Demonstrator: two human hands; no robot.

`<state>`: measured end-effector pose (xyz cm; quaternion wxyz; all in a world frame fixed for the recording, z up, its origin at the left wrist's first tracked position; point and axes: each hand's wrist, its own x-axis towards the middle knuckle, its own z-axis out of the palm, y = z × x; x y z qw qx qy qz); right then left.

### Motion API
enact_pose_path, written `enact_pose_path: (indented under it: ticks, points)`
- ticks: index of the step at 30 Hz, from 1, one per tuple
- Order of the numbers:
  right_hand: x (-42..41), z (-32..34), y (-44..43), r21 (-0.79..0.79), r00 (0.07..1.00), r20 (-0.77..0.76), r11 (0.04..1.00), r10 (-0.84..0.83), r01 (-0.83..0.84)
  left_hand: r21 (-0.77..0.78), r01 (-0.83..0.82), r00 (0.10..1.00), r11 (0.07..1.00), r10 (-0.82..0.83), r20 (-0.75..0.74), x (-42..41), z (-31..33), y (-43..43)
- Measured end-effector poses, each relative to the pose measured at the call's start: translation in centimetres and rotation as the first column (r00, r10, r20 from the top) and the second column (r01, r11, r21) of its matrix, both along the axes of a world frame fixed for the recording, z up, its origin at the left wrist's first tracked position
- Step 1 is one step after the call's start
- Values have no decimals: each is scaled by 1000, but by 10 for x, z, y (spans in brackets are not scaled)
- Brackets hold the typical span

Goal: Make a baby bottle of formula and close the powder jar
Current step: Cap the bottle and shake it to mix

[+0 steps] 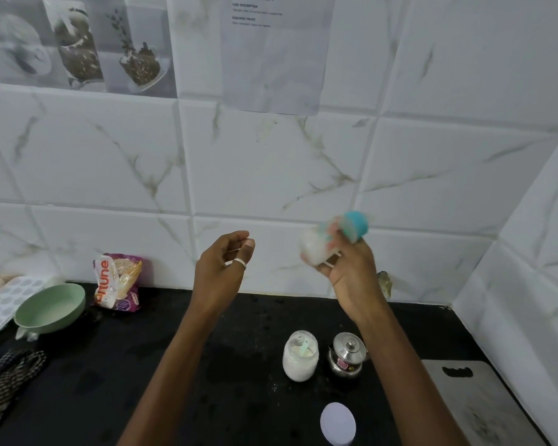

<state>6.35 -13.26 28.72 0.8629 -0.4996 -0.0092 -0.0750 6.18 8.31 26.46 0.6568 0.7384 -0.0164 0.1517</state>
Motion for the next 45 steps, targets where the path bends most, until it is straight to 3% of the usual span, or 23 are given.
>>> enact_pose_path:
  ticks: [2,5,6,10,11,14,15,18,19,22,23,27,28,31,32,35,36,40,41,44,45]
  points:
    - [1,3,0,82,999,1,995,-50,50,1,1,1000,1000,-1,-5,-1,0,1]
    - [-6,-3,4,-259,993,-48,958,112,-120,1,-5,1000,1000,5,-3,-1,3,0]
    - [-7,-3,3,-273,990,-41,952,133,-139,-3,-5,1000,1000,5,-1,-2,4,0]
    - [-1,10,5,90,999,-17,995,-36,38,0,3,1000,1000,-3,5,-5,4,0]
    - [0,10,6,54,999,-17,998,-28,29,3,0,1000,1000,0,5,-5,4,1]
    - [-4,3,9,-247,993,-50,962,110,-119,-2,-8,1000,1000,8,5,-6,5,3]
    - [-4,3,7,-241,992,-36,963,118,-123,-5,-8,1000,1000,8,3,-6,6,3]
    - [-2,12,7,63,1000,6,998,-14,13,-3,-1,1000,1000,1,7,-8,5,5]
    - [-1,12,9,40,1000,10,999,-21,20,-2,-1,1000,1000,1,10,-9,5,6]
    - [-7,4,14,-322,989,-52,935,141,-150,0,-6,1000,1000,6,17,-9,5,6]
    - [-7,3,14,-330,986,-47,929,159,-166,-5,-6,1000,1000,7,18,-9,5,6]
    - [-3,10,13,75,1000,-15,997,-18,19,-9,-3,1000,1000,3,21,-10,6,7]
    - [-2,10,13,49,1000,-14,999,-11,11,-7,-4,1000,1000,4,21,-10,6,7]
    - [-9,5,15,-259,987,-77,953,143,-159,-5,-9,1000,1000,9,24,-10,7,8]
    - [-10,6,14,-279,985,-67,944,162,-174,-7,-6,1000,1000,6,23,-10,7,8]
    - [-8,15,12,11,999,-6,999,49,-49,-11,5,1000,1000,-4,18,-12,7,7]
    - [-8,16,12,44,1000,7,999,24,-24,-9,4,1000,1000,-4,18,-11,7,8]
    - [-12,11,14,-317,988,-28,936,152,-153,-7,-5,1000,1000,5,23,-11,8,10]
    - [-11,12,12,-305,990,-12,943,140,-137,-8,-3,1000,1000,3,24,-11,8,9]
    - [-10,20,12,-14,999,40,1000,15,-14,-4,4,1000,1000,-4,24,-13,8,9]
    - [-11,21,12,-41,998,55,999,2,1,-2,7,1000,1000,-7,23,-13,8,9]
